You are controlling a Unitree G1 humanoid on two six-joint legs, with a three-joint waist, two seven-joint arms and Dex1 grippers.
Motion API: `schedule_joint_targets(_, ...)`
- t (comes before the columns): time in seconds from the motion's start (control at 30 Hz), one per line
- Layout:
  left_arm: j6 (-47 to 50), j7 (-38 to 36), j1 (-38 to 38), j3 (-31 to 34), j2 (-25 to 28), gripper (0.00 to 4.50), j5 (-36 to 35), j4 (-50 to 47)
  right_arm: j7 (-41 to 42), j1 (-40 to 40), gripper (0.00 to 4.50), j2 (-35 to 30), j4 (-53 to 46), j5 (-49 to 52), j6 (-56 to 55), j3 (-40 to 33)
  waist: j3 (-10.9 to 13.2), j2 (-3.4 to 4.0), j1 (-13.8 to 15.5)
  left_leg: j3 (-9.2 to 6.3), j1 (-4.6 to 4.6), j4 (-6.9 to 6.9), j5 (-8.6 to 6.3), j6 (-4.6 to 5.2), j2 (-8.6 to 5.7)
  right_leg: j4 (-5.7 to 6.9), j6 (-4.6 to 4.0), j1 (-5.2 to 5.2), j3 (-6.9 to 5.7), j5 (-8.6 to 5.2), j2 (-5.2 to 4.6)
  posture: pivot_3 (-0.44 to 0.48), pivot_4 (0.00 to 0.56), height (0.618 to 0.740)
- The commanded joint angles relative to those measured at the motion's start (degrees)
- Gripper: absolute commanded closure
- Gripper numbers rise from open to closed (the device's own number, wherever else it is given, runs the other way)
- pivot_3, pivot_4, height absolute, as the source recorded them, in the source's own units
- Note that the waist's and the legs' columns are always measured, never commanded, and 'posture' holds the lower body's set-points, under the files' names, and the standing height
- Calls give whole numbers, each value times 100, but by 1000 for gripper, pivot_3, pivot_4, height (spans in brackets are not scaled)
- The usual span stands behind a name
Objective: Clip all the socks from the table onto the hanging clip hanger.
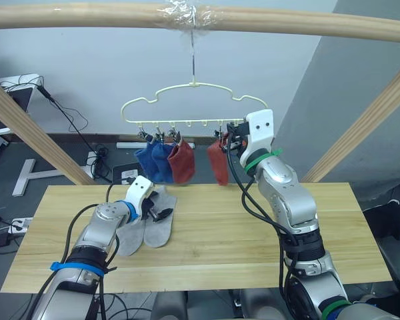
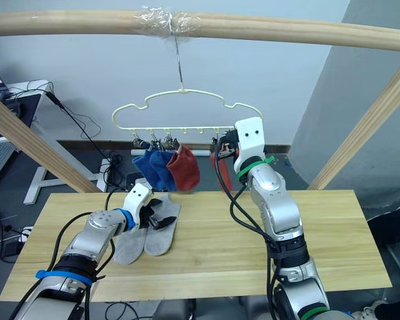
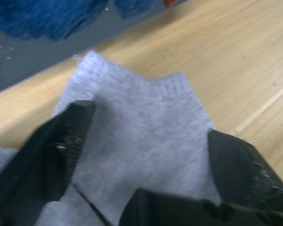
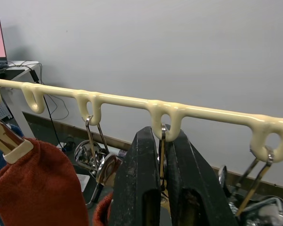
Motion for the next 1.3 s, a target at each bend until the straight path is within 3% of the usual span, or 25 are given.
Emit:
schedule_joint_targets(0.03,178,-161,232,-93,36,1490,36,-118,33,-87,4500,47,-234,81,-35,18,0,0,-5,0,1,0,0,0,0,1,0,0,0,0,0,-6,194,700)
schedule_joint_targets(0.37,282,-268,462,-18,9,4486,-73,-483,43,-85,4500,63,-230,82,-31,41,-1,1,-5,-1,2,0,0,0,0,4,0,1,0,0,0,-2,194,700)
schedule_joint_targets(0.6,193,-644,617,6,-283,4486,-547,-1290,36,-83,4500,64,-236,79,-24,35,-1,1,1,-1,0,0,0,0,-1,2,0,1,1,0,-1,-2,194,700)
schedule_joint_targets(0.87,-130,-650,170,-212,-1192,4486,-861,-2225,42,-94,4500,36,-257,86,1,4,-1,1,17,0,-3,5,0,0,-2,2,1,1,3,1,0,-15,194,700)
schedule_joint_targets(1.1,-305,-367,-329,-357,-1736,4486,-742,-1938,52,-109,4500,36,-245,90,7,12,-2,0,-2,0,-2,4,0,0,-3,2,1,1,4,2,2,-18,193,700)
schedule_joint_targets(1.3,-836,304,-818,-277,-1997,4486,-399,-1387,56,-67,4500,36,-321,86,58,12,-2,0,-17,1,-2,5,0,0,-3,1,2,3,6,2,2,-29,190,700)
